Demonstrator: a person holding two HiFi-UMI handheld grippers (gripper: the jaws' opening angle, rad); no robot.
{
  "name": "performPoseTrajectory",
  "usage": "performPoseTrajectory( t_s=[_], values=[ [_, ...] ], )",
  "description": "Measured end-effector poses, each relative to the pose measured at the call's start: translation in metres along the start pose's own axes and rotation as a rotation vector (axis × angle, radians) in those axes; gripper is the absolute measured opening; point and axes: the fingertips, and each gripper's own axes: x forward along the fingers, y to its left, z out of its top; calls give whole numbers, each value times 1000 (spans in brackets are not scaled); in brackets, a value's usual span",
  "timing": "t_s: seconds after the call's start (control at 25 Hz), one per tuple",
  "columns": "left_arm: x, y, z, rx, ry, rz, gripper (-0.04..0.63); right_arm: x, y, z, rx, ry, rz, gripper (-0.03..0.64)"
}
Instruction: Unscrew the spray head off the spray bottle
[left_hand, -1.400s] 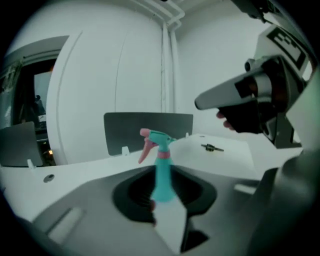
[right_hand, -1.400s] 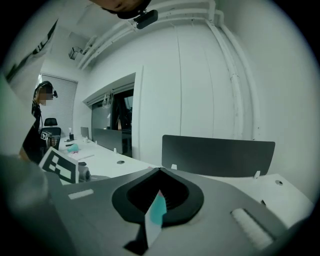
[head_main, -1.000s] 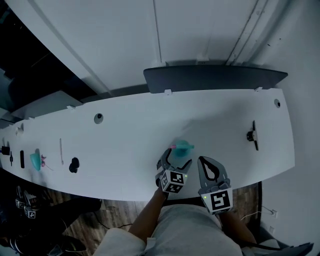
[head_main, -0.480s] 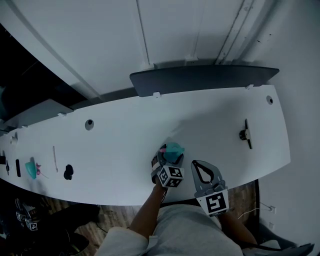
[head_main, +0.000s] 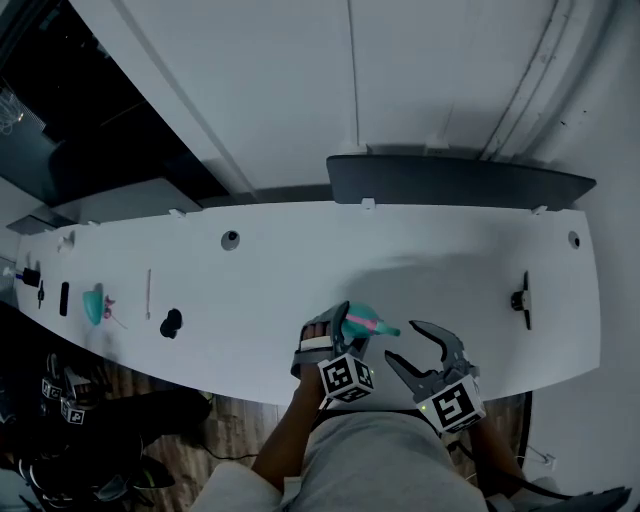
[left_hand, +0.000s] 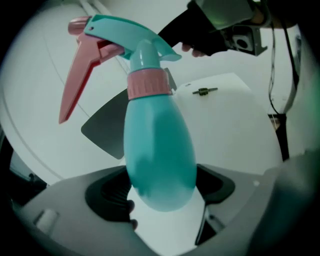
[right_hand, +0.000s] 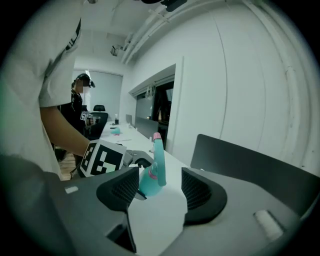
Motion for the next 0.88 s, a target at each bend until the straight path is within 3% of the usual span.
performPoseTrajectory(
  t_s=[0.16,0.28,0.44,0.6,0.8,0.88],
  values=[
    [-29,13,-13,159,57,11,394,13,11,22,54,-52,97,210],
    [-39,20,-19,210,86,37,394,20,25,28,72,-58,165,92],
    [-43,30,-23,257,107,96,394,22,30,30,62,-62,197,89],
    [-46,37,-15,281,111,144,393,17,27,31,159,-70,218,84],
    [-40,28,-15,289,128,130,393,17,27,21,282,-18,206,86],
    [-37,24,-14,279,120,106,393,16,27,19,277,-8,196,86]
  ],
)
